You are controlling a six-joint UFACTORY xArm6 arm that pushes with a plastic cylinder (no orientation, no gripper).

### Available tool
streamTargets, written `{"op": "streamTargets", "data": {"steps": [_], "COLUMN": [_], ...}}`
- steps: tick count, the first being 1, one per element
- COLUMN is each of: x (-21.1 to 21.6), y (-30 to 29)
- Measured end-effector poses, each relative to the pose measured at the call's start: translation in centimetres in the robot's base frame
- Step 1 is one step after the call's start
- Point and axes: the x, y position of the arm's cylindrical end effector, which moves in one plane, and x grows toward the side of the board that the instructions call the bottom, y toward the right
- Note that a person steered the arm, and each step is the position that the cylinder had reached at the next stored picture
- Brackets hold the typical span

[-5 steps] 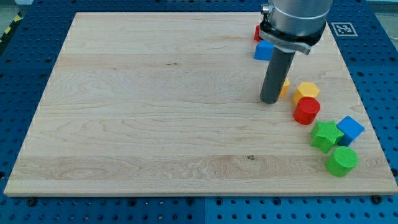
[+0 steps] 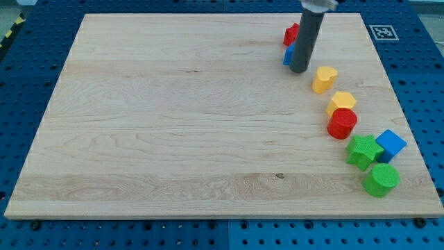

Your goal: Slide the blue triangle left to the red star

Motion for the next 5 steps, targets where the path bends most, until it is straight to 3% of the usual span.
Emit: {"op": "streamTargets", "data": {"steps": [5], "x": [-6.3], "y": [-2.4]}}
